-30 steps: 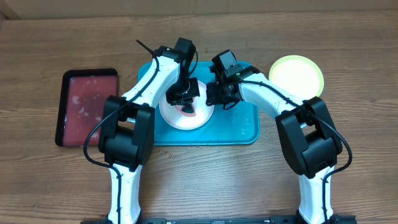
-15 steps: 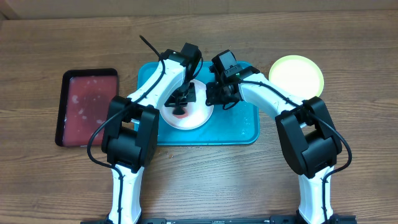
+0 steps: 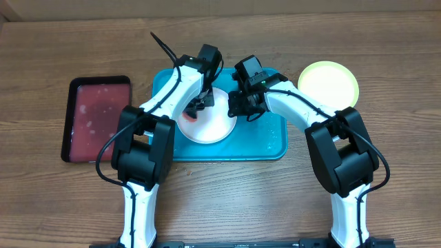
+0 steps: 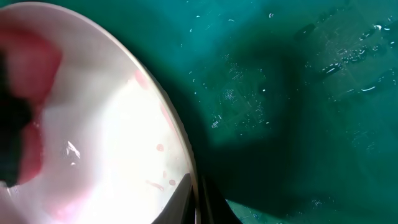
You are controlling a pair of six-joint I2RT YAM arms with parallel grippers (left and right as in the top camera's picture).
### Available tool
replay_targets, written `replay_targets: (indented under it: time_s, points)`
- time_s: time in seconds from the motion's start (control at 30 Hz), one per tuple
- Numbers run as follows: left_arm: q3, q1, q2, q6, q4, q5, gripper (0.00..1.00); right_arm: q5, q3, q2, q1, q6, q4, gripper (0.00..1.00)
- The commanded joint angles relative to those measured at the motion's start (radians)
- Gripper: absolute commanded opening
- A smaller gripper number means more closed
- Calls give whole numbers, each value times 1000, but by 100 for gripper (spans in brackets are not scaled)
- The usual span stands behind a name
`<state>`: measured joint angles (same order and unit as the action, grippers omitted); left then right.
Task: Clean dirty plates on tray and stack at the side
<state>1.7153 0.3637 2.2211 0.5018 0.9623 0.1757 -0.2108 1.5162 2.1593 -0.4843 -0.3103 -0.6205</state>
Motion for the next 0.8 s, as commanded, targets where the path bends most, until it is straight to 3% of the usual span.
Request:
replay_targets:
  time_s: [0.0, 0.1, 0.27, 0.43, 0.6, 0.77]
  points:
    - [21, 2, -4, -8, -62, -311, 4, 19, -19, 33, 1, -5, -1, 4]
    - [21, 17, 5, -8, -56, -384, 4, 19, -19, 33, 1, -5, -2, 4]
    - [21, 42, 15, -10, 36, -383, 4, 19, -19, 33, 1, -5, -2, 5]
    - [21, 43, 15, -124, 146, -354, 4, 19, -19, 33, 1, -5, -2, 5]
    - [21, 39, 15, -132, 232, -69, 4, 19, -19, 33, 1, -5, -7, 4]
    - [21, 32, 15, -130, 192, 208, 4, 19, -19, 33, 1, -4, -8, 4]
